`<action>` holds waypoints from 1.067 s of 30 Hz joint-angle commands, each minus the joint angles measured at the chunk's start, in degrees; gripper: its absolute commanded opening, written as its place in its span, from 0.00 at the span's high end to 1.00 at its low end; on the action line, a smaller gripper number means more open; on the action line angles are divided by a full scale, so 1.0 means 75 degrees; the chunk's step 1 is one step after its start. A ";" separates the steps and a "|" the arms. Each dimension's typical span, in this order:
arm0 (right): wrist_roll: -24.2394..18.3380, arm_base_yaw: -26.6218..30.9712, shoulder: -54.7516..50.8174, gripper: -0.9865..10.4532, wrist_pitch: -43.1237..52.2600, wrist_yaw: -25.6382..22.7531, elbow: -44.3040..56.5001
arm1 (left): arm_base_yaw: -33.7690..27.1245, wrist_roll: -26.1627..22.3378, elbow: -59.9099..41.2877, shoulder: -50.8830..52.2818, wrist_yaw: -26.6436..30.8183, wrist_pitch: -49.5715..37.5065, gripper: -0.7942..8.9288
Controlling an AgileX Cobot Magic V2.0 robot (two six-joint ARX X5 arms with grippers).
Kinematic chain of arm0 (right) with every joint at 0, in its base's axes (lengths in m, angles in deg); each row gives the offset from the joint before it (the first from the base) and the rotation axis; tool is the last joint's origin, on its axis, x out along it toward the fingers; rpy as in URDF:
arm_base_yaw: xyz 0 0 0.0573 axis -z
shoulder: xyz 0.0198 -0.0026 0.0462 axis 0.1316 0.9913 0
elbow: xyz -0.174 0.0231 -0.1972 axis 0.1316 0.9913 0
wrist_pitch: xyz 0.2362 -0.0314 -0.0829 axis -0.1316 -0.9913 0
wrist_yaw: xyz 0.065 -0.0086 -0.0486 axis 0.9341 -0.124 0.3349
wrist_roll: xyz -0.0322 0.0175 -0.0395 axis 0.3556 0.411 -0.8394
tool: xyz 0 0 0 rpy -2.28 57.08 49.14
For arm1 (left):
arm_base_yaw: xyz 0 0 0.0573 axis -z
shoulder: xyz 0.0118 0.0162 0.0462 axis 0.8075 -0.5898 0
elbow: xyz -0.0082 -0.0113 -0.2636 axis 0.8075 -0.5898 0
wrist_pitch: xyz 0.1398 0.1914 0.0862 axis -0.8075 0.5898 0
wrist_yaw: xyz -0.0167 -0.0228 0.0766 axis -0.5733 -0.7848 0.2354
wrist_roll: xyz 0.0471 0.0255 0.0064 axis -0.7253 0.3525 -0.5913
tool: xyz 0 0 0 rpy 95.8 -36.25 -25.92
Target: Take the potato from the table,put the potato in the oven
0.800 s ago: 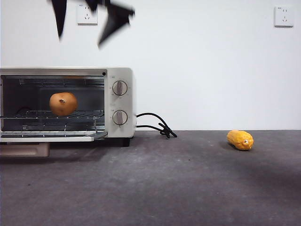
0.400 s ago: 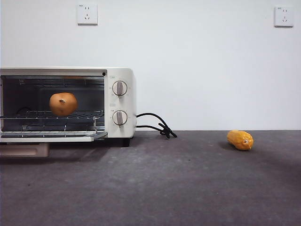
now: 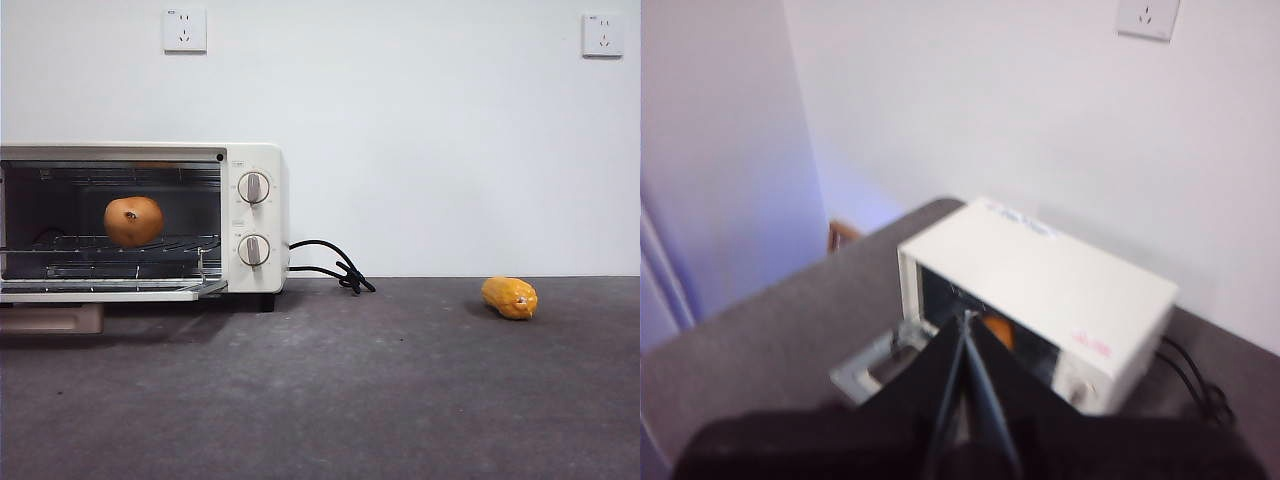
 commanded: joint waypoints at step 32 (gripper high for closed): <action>0.2809 -0.0274 -0.5680 0.92 -0.0175 -0.0431 0.7449 | 0.3689 0.0224 0.0169 -0.2696 0.2349 0.0012 0.93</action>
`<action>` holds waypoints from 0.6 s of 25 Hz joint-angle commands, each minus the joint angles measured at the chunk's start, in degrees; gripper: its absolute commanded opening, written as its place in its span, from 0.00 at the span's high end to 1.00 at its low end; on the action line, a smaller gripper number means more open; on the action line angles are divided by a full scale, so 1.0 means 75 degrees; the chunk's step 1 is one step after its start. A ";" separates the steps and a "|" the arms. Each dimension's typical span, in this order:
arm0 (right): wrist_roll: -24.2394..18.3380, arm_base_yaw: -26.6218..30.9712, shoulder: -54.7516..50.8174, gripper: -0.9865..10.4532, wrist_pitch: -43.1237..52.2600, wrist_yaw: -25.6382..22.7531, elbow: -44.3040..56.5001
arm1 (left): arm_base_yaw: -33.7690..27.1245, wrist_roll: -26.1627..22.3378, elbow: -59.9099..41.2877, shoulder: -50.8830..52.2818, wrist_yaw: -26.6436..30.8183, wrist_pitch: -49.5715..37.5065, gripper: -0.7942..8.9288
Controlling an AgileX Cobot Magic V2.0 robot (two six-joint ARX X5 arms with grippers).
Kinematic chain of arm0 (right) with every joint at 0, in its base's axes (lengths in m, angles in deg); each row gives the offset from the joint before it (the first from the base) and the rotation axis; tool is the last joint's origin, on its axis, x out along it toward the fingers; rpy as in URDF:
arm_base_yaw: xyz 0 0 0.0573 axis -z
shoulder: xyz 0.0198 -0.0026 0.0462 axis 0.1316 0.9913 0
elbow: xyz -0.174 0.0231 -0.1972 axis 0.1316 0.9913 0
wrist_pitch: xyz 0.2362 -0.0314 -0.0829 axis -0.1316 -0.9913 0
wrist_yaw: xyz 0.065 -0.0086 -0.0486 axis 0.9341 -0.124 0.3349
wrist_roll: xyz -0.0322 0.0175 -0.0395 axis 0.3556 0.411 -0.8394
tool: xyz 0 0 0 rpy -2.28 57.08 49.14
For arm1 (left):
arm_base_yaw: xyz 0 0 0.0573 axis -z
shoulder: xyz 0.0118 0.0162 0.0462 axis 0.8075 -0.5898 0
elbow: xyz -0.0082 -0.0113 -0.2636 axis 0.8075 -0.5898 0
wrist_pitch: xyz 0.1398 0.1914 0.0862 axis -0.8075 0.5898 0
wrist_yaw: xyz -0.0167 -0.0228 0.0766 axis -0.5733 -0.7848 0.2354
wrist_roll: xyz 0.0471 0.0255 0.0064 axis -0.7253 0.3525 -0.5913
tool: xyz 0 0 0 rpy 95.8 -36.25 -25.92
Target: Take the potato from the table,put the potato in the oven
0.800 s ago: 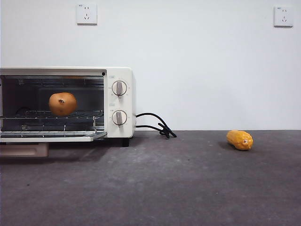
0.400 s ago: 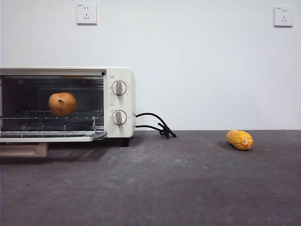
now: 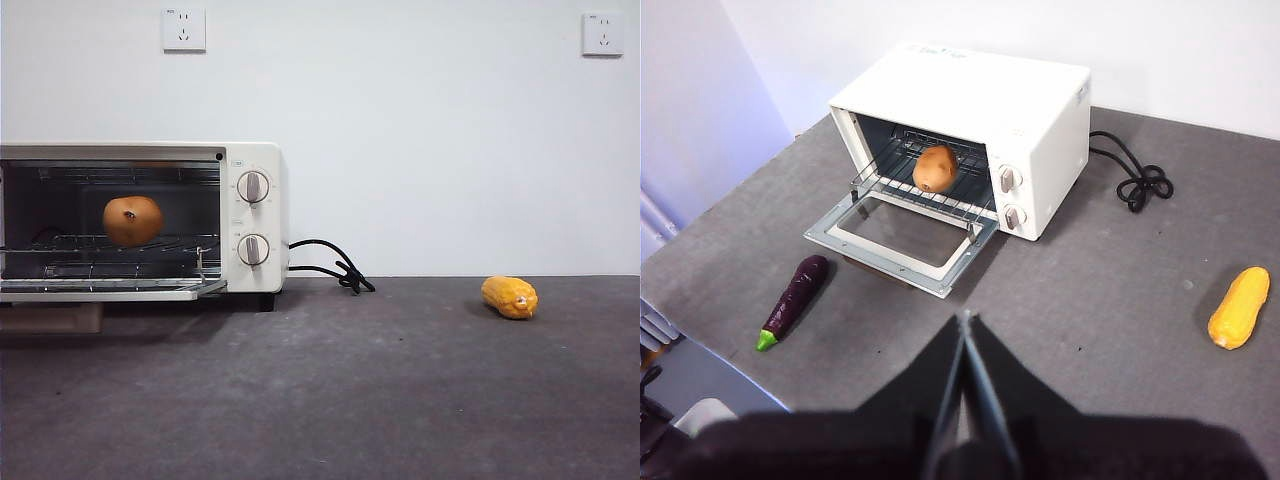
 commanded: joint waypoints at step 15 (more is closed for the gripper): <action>0.0265 -0.0017 -0.0026 0.92 -0.0175 0.0111 0.0079 | -0.7583 -0.3206 0.0117 -0.3526 -0.7740 -0.2556 0.93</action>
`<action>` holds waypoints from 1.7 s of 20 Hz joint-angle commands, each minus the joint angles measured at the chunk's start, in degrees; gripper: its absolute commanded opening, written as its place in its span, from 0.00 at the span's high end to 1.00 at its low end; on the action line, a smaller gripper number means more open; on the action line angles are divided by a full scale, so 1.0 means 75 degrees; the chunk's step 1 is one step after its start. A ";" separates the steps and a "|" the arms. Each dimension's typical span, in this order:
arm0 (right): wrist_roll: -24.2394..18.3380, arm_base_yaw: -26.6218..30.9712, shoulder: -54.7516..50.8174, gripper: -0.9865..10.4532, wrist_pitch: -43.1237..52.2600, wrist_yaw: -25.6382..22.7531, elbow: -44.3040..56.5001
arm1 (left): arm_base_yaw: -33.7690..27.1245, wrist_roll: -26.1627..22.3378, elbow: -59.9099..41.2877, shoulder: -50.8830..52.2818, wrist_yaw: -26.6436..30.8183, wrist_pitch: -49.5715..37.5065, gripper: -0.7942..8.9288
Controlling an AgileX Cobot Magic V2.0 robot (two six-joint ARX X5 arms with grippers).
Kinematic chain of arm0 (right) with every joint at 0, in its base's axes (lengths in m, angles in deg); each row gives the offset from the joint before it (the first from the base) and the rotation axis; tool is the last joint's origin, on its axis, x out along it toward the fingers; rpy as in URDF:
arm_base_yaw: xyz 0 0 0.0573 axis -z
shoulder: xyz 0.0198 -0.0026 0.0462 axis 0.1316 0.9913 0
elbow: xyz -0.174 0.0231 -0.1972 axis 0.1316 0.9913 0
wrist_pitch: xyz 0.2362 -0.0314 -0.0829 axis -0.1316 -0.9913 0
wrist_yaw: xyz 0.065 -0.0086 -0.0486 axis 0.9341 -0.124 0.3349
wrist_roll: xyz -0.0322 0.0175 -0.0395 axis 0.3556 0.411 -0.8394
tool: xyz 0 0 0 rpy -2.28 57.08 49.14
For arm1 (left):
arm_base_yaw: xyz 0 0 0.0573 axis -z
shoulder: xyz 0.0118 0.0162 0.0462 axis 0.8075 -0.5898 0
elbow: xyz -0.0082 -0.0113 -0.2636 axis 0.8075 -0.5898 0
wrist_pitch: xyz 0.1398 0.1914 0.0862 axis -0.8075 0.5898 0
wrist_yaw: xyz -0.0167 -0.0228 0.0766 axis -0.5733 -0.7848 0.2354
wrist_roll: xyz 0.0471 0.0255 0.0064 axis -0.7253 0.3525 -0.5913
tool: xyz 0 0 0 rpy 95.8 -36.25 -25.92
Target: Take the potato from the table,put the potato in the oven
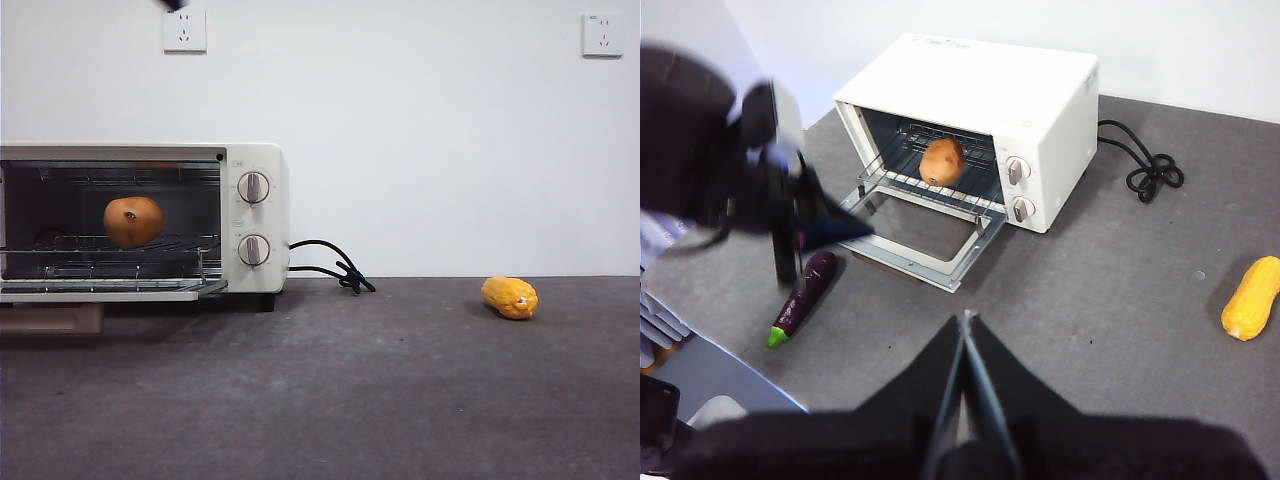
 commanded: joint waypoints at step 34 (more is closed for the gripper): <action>0.0344 -0.0012 -0.1268 0.91 -0.0175 -0.0012 0.1547 | -0.9547 0.0533 -0.3013 -0.2672 -0.4019 -0.2734 0.93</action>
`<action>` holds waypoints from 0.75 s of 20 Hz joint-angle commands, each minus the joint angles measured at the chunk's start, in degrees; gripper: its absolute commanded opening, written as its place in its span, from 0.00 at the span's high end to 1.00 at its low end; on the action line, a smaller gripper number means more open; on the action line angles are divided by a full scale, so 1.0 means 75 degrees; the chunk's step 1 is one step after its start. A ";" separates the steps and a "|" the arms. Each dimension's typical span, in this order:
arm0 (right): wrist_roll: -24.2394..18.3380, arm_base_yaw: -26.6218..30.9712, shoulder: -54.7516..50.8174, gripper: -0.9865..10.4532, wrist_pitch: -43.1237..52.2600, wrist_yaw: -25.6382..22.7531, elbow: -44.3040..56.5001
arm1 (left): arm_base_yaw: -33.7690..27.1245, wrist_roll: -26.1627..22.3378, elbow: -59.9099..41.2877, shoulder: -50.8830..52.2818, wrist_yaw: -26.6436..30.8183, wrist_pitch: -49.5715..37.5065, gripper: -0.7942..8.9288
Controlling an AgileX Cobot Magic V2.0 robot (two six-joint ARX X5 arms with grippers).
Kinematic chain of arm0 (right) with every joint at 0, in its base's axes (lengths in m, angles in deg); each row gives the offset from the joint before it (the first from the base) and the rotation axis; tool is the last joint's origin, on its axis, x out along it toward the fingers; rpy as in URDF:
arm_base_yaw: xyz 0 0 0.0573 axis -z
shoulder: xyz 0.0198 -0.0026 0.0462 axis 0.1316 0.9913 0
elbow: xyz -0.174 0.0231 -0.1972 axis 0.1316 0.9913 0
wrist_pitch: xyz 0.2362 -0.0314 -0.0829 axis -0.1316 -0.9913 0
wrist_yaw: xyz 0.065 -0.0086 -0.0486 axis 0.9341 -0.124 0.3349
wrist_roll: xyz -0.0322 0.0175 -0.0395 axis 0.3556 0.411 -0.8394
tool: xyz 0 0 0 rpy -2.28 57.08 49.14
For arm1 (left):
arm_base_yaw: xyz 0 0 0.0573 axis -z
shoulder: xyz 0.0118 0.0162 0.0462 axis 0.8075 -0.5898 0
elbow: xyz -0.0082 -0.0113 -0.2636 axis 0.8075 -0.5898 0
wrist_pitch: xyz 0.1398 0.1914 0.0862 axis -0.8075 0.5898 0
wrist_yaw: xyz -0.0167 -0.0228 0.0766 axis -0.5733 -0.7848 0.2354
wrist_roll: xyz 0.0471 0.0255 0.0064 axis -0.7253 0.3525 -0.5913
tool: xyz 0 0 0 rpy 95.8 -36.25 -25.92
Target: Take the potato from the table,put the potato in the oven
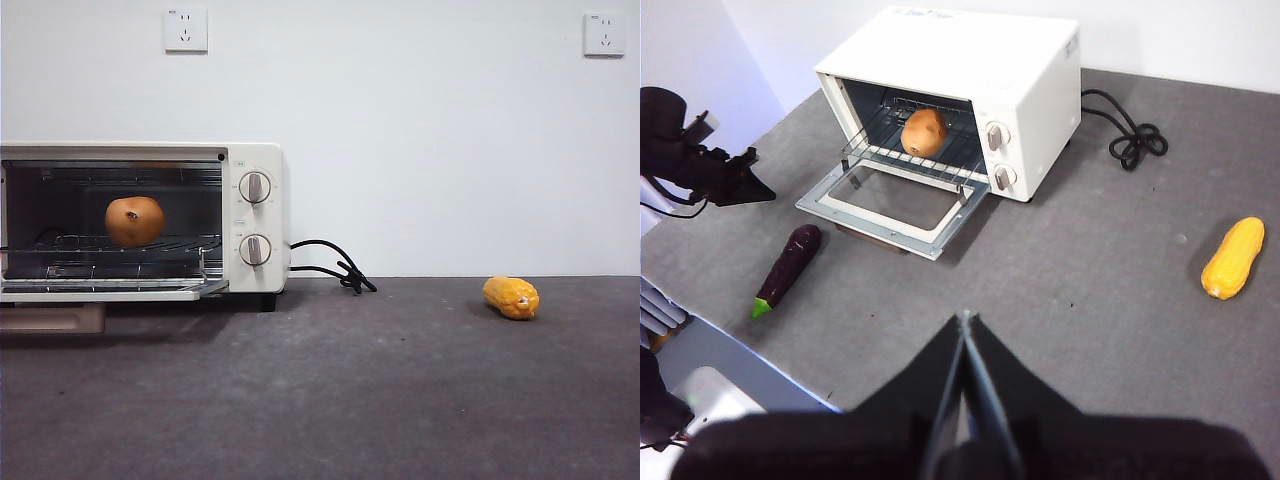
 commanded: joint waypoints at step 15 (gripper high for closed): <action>0.0291 -0.0012 -0.0023 0.91 -0.0175 -0.0294 0.0090 | 0.0210 0.0009 -0.0073 -0.1157 -0.1169 -0.0256 0.93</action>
